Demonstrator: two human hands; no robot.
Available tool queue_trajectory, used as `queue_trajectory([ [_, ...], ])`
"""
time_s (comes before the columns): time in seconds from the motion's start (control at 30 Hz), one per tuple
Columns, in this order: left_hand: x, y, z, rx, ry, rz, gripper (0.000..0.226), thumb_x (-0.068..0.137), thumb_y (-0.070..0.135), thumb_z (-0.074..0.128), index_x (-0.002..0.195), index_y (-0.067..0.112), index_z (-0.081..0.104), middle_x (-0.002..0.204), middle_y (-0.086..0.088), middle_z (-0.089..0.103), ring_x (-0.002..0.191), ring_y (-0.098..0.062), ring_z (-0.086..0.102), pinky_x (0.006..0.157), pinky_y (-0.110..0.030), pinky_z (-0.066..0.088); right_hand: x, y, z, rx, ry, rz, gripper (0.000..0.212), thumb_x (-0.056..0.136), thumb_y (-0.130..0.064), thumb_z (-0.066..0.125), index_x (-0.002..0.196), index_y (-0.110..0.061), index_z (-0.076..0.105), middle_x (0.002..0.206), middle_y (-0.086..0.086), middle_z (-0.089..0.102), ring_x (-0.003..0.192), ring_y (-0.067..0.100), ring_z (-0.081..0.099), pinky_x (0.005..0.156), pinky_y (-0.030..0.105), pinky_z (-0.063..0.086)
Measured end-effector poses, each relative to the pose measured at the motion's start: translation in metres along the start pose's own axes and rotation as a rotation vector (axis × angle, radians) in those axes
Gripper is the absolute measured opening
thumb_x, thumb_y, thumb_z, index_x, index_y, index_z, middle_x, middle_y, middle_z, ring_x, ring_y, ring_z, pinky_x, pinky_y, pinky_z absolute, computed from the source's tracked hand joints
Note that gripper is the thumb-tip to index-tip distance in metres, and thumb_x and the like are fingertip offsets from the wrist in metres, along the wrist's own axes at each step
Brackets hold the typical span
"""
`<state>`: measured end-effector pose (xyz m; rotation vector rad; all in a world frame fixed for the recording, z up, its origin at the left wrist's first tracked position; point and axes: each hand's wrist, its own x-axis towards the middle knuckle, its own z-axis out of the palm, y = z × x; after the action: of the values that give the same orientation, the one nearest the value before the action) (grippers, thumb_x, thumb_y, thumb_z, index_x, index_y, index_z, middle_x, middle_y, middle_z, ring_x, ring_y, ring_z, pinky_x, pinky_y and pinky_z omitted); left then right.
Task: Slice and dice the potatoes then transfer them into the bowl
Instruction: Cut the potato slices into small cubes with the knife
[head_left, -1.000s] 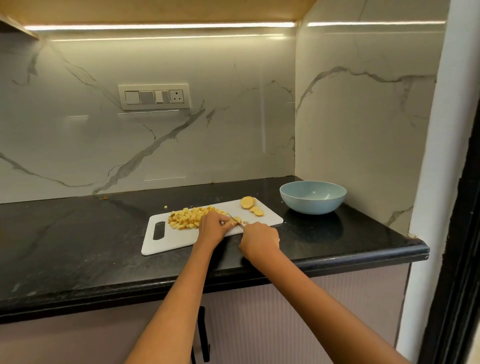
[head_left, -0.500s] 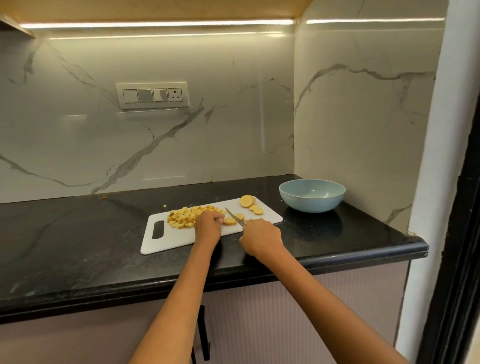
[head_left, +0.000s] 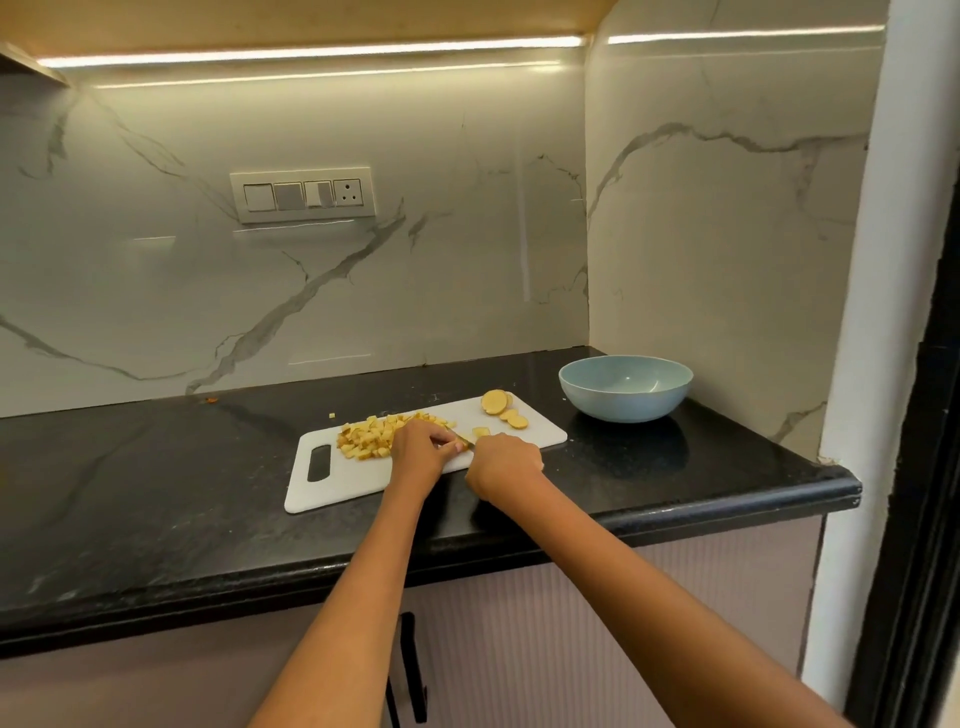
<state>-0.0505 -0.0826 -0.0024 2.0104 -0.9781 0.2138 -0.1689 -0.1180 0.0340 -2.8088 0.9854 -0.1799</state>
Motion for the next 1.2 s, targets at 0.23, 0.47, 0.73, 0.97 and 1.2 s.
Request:
queue_trajectory([
  [0.23, -0.001, 0.000, -0.001, -0.002, 0.007, 0.013, 0.015, 0.079, 0.009, 0.070, 0.091, 0.001, 0.074, 0.093, -0.014, 0.072, 0.090, -0.022, 0.063, 0.074, -0.024, 0.043, -0.007, 0.011, 0.006, -0.092, 0.094, -0.041, 0.029, 0.098, -0.018, 0.043, 0.123, -0.008, 0.052, 0.120, 0.009, 0.057, 0.107, 0.023, 0.057, 0.083, 0.028, 0.043],
  [0.47, -0.004, 0.001, -0.001, -0.002, 0.030, -0.010, 0.010, 0.085, 0.004, 0.061, 0.081, 0.008, 0.069, 0.082, -0.011, 0.063, 0.083, -0.018, 0.054, 0.074, -0.023, 0.037, 0.002, 0.015, 0.003, 0.017, 0.081, 0.006, 0.026, 0.097, -0.021, 0.042, 0.114, -0.009, 0.056, 0.112, 0.008, 0.061, 0.100, 0.021, 0.058, 0.073, 0.026, 0.041],
  [0.73, -0.004, 0.002, -0.001, 0.006, 0.104, -0.093, 0.013, 0.081, 0.004, 0.068, 0.092, 0.001, 0.072, 0.097, -0.014, 0.070, 0.092, -0.024, 0.062, 0.079, -0.023, 0.043, -0.001, 0.021, 0.000, 0.055, 0.036, -0.016, 0.028, 0.097, -0.028, 0.043, 0.113, -0.009, 0.056, 0.109, 0.008, 0.061, 0.098, 0.021, 0.058, 0.074, 0.026, 0.041],
  [0.97, -0.004, 0.002, -0.001, -0.007, 0.101, -0.062, 0.010, 0.078, 0.003, 0.070, 0.087, 0.001, 0.073, 0.092, -0.014, 0.070, 0.086, -0.023, 0.063, 0.078, -0.026, 0.048, -0.001, 0.024, -0.001, 0.083, 0.023, -0.027, 0.028, 0.097, -0.029, 0.043, 0.112, -0.009, 0.056, 0.108, 0.007, 0.061, 0.093, 0.018, 0.057, 0.075, 0.025, 0.041],
  [1.2, -0.003, 0.002, 0.000, -0.004, 0.083, -0.041, 0.010, 0.077, 0.001, 0.070, 0.086, 0.003, 0.073, 0.091, -0.014, 0.070, 0.086, -0.023, 0.063, 0.079, -0.028, 0.049, -0.001, 0.025, -0.001, 0.083, 0.023, -0.037, 0.028, 0.097, -0.028, 0.043, 0.112, -0.009, 0.056, 0.108, 0.007, 0.061, 0.096, 0.019, 0.057, 0.077, 0.026, 0.042],
])
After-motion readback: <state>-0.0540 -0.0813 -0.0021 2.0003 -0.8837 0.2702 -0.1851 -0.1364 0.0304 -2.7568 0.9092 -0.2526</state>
